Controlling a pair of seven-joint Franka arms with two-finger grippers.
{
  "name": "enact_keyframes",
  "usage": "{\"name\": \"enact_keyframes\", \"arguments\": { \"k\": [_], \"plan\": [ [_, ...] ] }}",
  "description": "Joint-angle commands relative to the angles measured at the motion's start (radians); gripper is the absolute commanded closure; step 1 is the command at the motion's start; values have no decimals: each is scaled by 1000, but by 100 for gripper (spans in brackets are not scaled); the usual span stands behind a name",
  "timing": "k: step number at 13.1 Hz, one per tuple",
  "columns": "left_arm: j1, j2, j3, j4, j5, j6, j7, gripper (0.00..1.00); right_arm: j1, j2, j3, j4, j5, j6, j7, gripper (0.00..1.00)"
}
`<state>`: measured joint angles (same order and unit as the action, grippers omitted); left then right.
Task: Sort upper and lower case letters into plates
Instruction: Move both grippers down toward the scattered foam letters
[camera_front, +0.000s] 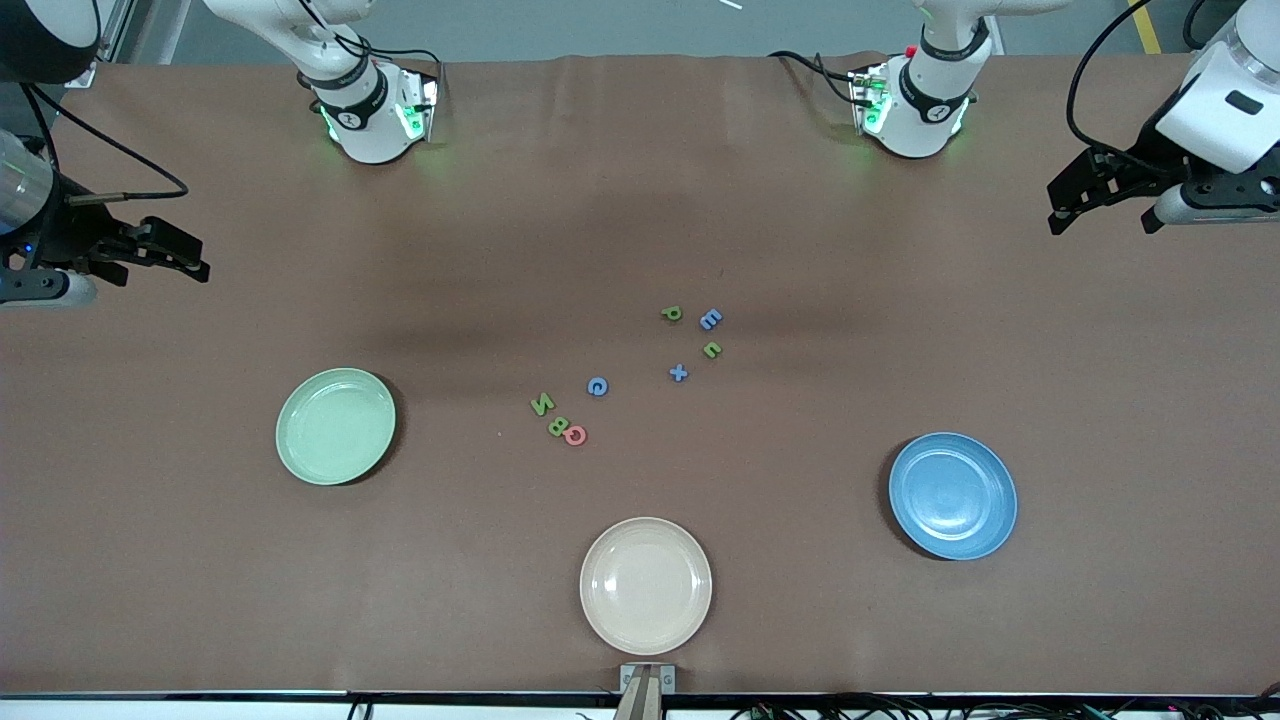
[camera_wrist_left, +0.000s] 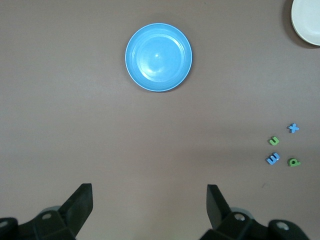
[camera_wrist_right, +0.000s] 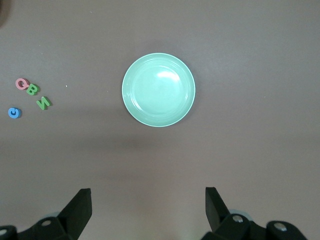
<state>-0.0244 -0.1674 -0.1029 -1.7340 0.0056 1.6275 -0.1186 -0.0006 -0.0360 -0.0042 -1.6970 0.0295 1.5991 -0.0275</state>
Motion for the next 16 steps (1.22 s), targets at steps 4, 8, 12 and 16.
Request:
{"name": "enact_keyframes", "arguments": {
  "k": [4,8,12,16],
  "plan": [
    [1,43,3,63,2,-26,7,0,7,-22,-7,-20,13,-1,11,0],
    [-5,126,2,103,-3,-24,11,0,-7,39,-8,25,10,13,1,0],
    [-26,221,-73,80,-7,44,-33,0,20,296,-3,149,-7,36,-2,0],
    [-32,281,-177,-31,-1,236,-200,0,149,347,1,135,23,119,362,0]
  ]
}}
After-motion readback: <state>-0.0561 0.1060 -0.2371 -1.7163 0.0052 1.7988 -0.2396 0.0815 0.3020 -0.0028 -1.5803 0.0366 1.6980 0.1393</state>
